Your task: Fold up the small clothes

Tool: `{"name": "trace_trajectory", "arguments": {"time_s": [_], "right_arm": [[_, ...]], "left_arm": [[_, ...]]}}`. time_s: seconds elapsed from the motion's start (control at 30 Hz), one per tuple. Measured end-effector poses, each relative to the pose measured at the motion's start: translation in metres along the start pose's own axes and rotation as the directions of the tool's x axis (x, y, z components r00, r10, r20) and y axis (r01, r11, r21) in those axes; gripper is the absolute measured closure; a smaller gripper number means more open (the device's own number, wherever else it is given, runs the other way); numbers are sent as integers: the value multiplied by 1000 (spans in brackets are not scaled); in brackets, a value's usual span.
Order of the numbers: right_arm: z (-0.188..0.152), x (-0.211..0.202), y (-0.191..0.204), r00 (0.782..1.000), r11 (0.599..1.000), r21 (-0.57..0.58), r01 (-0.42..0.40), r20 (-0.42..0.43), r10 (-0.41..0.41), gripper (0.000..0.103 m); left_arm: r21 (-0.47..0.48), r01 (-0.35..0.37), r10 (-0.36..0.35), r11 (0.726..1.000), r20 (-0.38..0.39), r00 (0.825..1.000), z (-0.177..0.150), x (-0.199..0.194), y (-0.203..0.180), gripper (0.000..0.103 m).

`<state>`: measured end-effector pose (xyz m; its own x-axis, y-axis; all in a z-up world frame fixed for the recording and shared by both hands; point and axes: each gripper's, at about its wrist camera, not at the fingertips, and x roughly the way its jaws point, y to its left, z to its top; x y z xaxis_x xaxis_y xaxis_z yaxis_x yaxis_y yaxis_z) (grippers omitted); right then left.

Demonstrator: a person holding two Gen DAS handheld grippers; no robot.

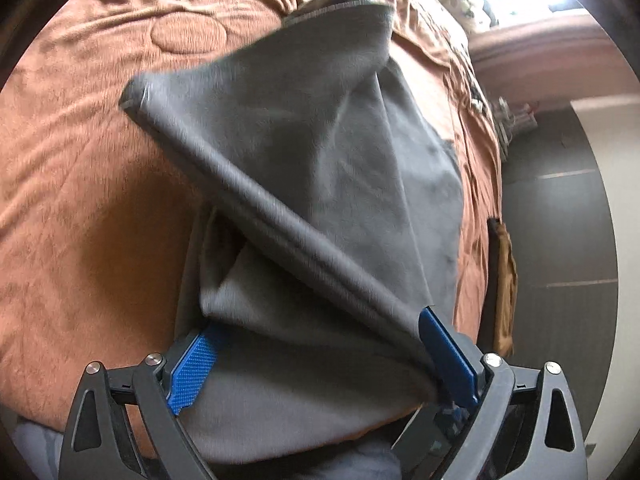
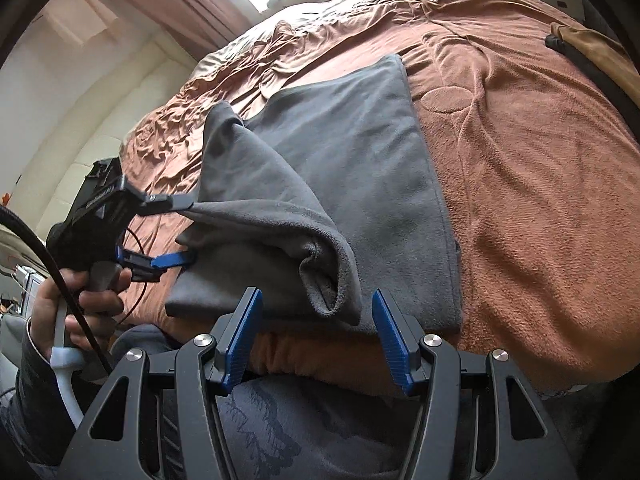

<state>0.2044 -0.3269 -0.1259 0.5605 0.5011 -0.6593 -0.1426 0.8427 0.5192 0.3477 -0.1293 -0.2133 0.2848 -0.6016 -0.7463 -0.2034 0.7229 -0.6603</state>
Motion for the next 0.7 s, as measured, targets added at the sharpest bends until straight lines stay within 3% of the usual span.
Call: {"name": "trace_trajectory", "arguments": {"time_s": [0.17,0.23,0.3,0.4,0.53,0.7], "right_arm": [[1,5,3,1000,1000,-19,13,-3,-13,48],[3,6,3,1000,999,-30,23,2,-23,53],[3,6,3,999,999,-36,32,5,-32,62],[2,5,1,999,998,-42,37,12,-37,77],[1,0,-4,999,999,-30,29,33,-28,90],[-3,-5,-7,999,1000,-25,8,48,-6,94]], "left_arm": [[-17,-24,25,1000,39,999,18,-2,-1,22],[-42,-44,45,998,25,999,25,4,2,37],[-66,-70,72,995,20,997,30,5,5,68],[-55,-74,76,996,28,997,32,-1,4,89],[-2,-67,67,998,82,994,30,-20,-12,91],[130,-73,50,989,165,985,33,-43,-54,92]]}}
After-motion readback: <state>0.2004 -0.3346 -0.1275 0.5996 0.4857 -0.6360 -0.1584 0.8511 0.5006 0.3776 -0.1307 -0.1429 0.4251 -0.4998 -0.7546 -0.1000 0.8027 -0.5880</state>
